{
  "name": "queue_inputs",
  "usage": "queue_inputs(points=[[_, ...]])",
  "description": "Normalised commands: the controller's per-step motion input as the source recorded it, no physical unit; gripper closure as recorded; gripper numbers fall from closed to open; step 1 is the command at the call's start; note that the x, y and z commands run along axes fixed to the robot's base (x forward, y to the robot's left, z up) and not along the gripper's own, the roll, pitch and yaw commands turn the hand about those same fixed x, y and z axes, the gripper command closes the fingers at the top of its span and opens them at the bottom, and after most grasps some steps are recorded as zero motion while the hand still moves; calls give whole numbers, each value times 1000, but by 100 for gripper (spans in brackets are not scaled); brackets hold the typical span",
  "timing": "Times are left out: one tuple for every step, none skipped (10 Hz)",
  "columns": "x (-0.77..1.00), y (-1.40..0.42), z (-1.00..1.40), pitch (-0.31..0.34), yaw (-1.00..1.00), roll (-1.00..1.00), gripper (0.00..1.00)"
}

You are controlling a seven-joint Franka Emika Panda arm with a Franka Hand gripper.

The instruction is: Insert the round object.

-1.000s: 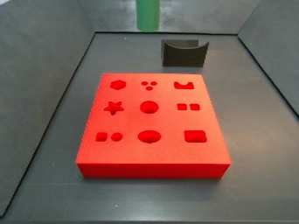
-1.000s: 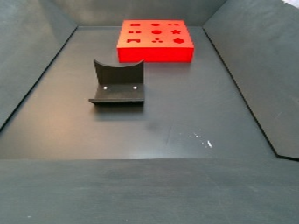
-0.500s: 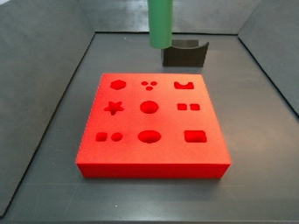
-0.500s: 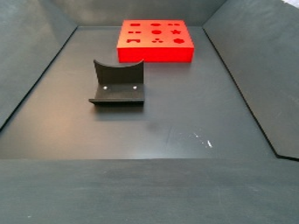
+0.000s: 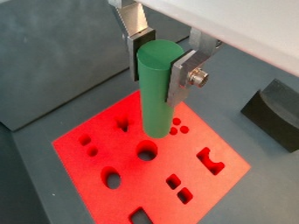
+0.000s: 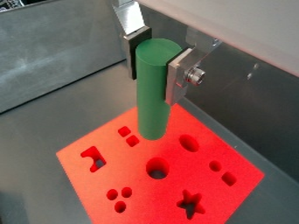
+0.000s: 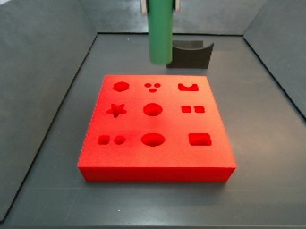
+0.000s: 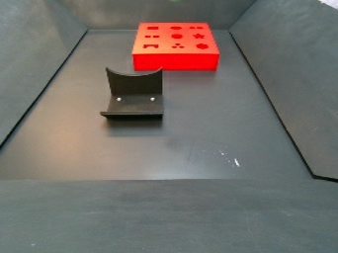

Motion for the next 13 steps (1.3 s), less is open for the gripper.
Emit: queue_inputs(points=[[23, -137, -394, -101, 0, 351, 100], [63, -131, -429, -99, 0, 304, 100], [183, -89, -569, -76, 0, 0, 100], [206, -60, -560, 0, -60, 0, 100], [160, 0, -554, 0, -74, -26, 100], [46, 0, -429, 0, -20, 0, 100], [0, -9, -323, 4, 0, 141, 100], [-106, -6, -283, 34, 0, 91, 100], [-183, -14, -383, 120, -74, 0, 100], [-97, -20, -291, 109, -69, 0, 100], [-11, -54, -200, 71, -17, 0, 100], [0, -66, -174, 34, 0, 0, 100], [0, -51, -183, 11, 0, 0, 100]])
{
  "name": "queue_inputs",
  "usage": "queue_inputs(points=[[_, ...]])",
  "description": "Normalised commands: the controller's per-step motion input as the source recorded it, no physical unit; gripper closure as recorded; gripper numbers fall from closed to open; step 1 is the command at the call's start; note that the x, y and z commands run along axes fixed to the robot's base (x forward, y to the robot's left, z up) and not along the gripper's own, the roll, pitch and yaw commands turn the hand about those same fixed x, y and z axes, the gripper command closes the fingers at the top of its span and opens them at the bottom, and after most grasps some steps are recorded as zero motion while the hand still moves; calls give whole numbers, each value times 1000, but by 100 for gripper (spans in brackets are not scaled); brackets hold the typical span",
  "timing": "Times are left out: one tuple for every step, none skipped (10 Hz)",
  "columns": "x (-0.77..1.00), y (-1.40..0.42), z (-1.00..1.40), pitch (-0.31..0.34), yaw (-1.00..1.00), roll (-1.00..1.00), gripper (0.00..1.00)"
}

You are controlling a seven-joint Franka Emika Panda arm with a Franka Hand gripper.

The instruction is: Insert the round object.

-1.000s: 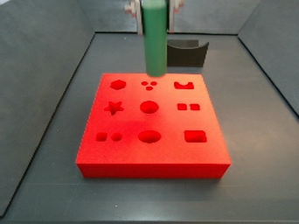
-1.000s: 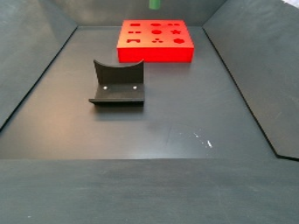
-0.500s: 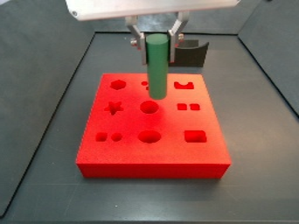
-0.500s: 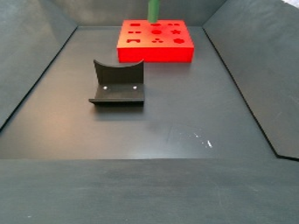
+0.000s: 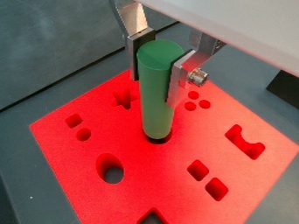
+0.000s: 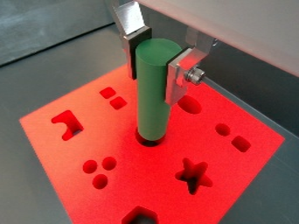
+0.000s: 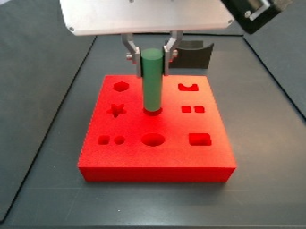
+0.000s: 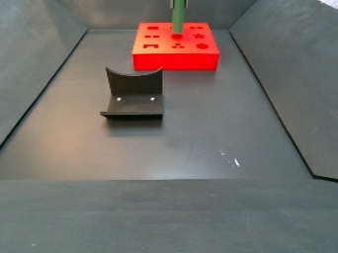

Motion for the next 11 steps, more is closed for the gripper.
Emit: queue_inputs(points=[[129, -23, -229, 0, 0, 40, 100], [74, 0, -234, 9, 0, 97, 100], [0, 0, -180, 14, -31, 73, 100], [6, 0, -169, 16, -14, 93, 100], [49, 0, -151, 16, 0, 94, 100], [94, 0, -177, 13, 0, 96, 100], [229, 0, -143, 26, 0, 90, 100], [237, 0, -117, 33, 0, 66, 100], [103, 0, -86, 30, 0, 44, 100], [0, 0, -57, 6, -37, 21, 100], [0, 0, -117, 0, -14, 57, 100]])
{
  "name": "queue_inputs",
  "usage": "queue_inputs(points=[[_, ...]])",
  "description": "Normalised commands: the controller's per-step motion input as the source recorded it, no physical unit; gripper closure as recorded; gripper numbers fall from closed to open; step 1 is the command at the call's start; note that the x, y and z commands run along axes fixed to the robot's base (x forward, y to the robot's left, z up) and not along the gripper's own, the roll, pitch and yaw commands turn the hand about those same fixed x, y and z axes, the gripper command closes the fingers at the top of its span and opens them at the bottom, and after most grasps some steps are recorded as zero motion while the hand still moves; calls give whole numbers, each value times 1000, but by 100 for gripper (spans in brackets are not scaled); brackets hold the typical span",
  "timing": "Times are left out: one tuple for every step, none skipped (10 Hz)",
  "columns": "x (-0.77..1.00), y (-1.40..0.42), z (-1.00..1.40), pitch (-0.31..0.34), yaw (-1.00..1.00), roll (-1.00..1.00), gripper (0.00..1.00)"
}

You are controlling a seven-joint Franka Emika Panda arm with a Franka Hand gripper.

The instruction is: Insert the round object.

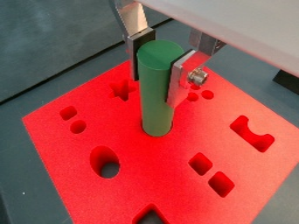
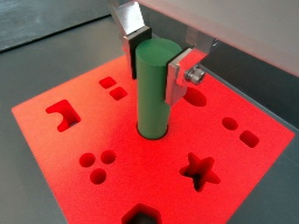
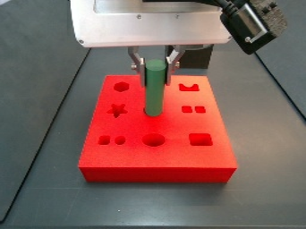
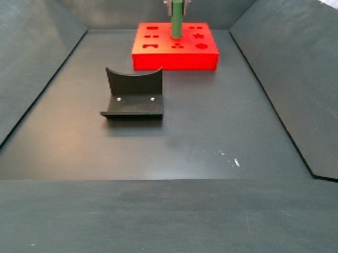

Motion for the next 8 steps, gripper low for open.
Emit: queue_inputs(points=[[0, 0, -57, 0, 0, 70, 100], [23, 0, -20, 3, 0, 39, 100], [160, 0, -446, 0, 0, 17, 100], [211, -11, -629, 0, 0, 63, 100], [169, -6, -726, -3, 0, 66, 100], [103, -23, -766, -26, 0, 103, 100], [83, -49, -743, -43, 0, 103, 100], [94, -31, -726, -40, 0, 64, 100]])
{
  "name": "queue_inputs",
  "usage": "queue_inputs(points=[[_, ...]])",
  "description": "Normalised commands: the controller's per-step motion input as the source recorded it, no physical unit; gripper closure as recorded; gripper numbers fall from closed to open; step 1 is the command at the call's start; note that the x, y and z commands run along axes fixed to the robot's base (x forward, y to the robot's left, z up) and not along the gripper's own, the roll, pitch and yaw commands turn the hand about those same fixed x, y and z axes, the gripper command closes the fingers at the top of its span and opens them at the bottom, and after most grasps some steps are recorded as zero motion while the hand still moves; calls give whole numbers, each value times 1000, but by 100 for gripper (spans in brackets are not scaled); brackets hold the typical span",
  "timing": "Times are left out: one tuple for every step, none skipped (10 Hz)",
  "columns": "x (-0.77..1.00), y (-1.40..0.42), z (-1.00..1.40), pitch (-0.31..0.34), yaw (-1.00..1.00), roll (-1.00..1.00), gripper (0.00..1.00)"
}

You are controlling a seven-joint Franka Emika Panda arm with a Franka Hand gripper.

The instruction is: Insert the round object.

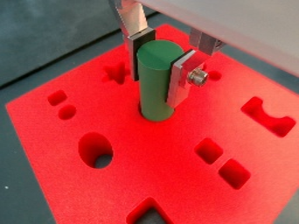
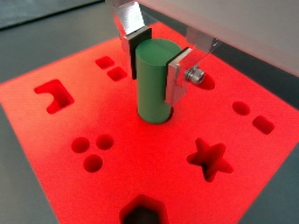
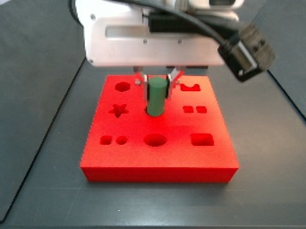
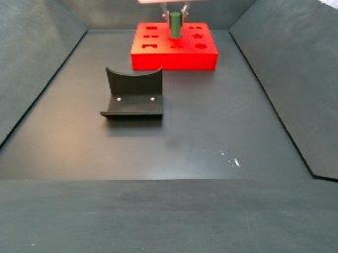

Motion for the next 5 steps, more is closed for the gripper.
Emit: queue_inputs(points=[[97, 0, -551, 0, 0, 4, 100], [0, 0, -331, 0, 0, 0, 100], [-14, -29, -246, -3, 0, 9, 100], [-71, -43, -231, -6, 0, 9, 100], [0, 0, 0, 0, 0, 0, 100]])
